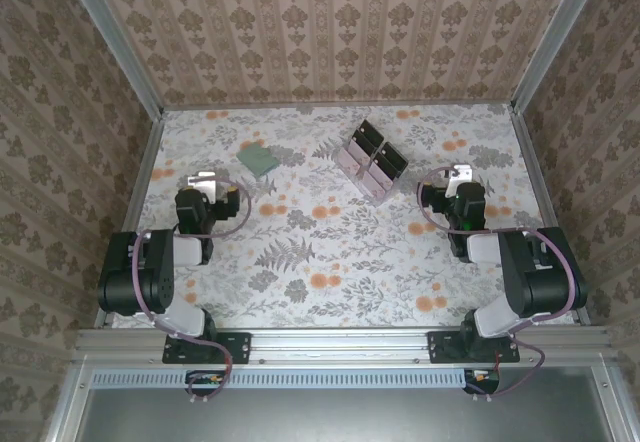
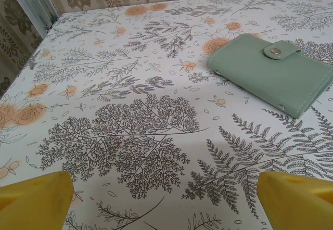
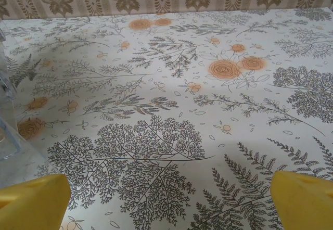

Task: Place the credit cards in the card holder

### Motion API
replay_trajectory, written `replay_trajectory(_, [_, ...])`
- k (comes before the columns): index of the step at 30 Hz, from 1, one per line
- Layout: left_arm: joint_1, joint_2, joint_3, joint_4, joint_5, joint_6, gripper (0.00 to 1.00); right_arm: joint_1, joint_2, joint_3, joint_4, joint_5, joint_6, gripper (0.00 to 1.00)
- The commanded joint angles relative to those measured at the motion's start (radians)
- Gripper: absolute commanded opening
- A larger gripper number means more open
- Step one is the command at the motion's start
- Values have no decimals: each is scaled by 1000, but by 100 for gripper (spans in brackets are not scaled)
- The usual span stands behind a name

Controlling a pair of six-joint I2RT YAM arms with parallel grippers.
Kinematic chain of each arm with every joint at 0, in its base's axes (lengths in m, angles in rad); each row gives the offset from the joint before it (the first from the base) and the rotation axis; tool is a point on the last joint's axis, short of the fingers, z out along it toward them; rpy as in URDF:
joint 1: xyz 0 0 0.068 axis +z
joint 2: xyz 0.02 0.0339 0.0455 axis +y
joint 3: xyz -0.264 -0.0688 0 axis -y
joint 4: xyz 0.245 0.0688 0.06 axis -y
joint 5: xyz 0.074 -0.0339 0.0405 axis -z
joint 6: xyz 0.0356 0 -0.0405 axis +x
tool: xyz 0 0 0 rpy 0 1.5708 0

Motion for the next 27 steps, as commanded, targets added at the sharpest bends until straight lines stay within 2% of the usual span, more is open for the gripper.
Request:
replay_trajectory(1, [0,-2,6,23,13,3,100,-4,3,3,8,1,-11,100])
replay_trajectory(27, [14,-1,21,-4,24,-8,100,-10,6,10,-1,-6,-7,100])
